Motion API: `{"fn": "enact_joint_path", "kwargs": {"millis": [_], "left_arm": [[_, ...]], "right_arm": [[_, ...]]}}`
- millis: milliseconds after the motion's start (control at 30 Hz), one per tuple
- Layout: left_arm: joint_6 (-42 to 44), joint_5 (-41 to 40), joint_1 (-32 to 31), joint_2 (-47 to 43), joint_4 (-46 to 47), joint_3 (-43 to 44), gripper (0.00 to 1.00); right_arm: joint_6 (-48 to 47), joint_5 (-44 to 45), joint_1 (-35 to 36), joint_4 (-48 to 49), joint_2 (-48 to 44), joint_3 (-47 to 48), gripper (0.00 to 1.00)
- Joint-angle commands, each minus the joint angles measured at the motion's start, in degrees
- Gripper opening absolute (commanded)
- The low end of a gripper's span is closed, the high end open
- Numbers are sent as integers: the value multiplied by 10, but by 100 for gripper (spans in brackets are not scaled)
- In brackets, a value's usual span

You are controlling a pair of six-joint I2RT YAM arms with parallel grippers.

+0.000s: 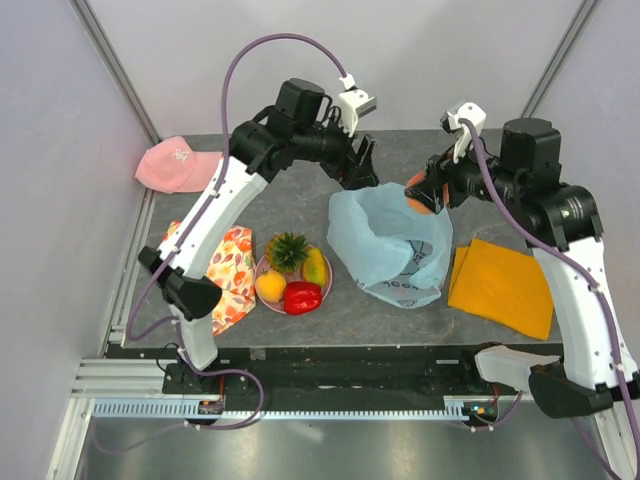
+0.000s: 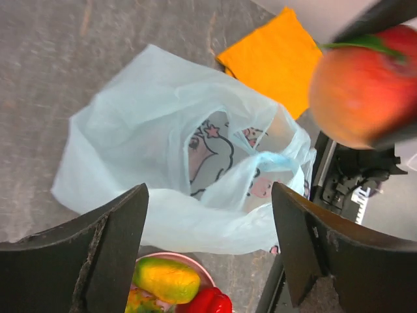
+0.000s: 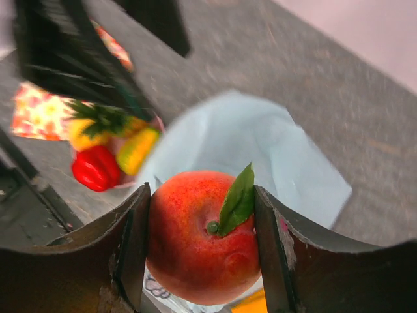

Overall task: Take the fake fruits out of the plastic bag
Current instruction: Place the fake fruit on the plate.

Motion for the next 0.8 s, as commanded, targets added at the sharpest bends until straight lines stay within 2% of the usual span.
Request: {"fn": "enact_joint_path", "kwargs": {"millis": [0, 167, 267, 367, 400, 467, 500, 600, 767], "left_arm": [[28, -48, 16, -92, 8, -9, 84], [42, -96, 70, -151, 2, -36, 85], [32, -96, 128, -190, 1, -64, 85], [20, -80, 188, -240, -3, -106, 85], [14, -76, 211, -255, -3, -117, 85], [11, -56, 233, -304, -3, -151, 84], [11, -50, 252, -322, -4, -162, 84], [8, -31, 291, -381, -8, -199, 84], [5, -4, 333, -446, -15, -253, 84]], "right_arm": [[35, -54, 54, -18, -19, 47, 22], [16, -59, 118, -27, 5, 55, 22], [-11, -22, 198, -27, 34, 56, 22], [-53, 16, 297, -37, 70, 59, 22], [-65, 48, 351, -39, 91, 59, 21], [-123, 76, 409, -54, 112, 51, 21], [-148, 103, 461, -55, 125, 40, 20], [-222, 120, 525, -40, 147, -10, 20], [-320, 180, 574, 6, 186, -69, 19]]}}
